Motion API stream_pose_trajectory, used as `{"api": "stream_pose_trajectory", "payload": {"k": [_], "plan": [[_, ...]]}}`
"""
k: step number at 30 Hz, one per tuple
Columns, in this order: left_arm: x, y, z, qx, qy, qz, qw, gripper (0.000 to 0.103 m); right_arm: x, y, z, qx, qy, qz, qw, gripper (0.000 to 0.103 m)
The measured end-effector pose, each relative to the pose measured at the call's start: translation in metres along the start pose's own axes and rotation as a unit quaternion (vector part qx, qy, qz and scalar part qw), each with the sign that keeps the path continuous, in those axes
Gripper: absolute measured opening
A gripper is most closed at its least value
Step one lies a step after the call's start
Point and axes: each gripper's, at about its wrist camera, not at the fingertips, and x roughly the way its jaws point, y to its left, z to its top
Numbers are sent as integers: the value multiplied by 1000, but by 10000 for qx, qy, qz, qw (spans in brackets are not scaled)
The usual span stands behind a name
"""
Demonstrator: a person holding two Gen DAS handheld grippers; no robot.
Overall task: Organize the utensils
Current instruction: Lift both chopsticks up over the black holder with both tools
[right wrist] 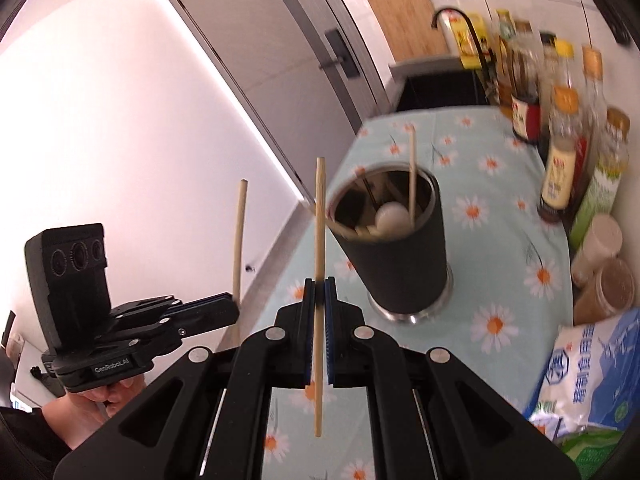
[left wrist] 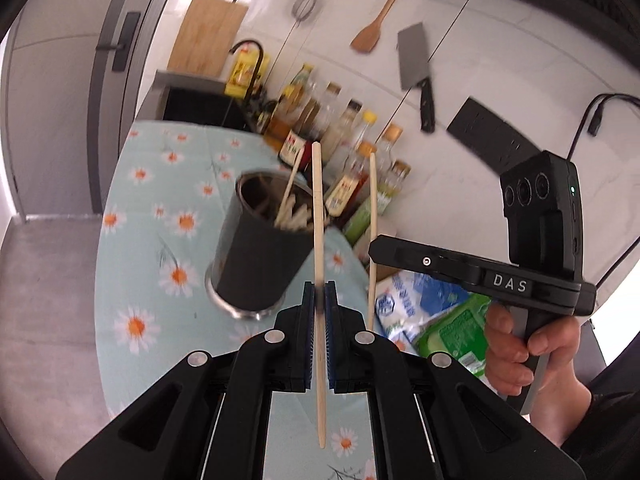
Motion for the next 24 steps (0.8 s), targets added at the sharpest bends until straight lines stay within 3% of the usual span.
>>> {"api": "stream_pose_trajectory", "payload": {"k": [10, 15, 24], "plan": [[-15, 23, 55, 168, -923, -104, 9955, 4, -15, 20, 45, -12, -1014, -32, 9948, 6], [-19, 19, 78, 352, -1498, -204, 9879, 4, -21, 21, 65, -36, -1386, -50, 9903, 6], [-9, 1, 108, 770, -2049, -215, 9755, 4, -22, 13, 90, -112, -1842, -246, 9825, 6]]}}
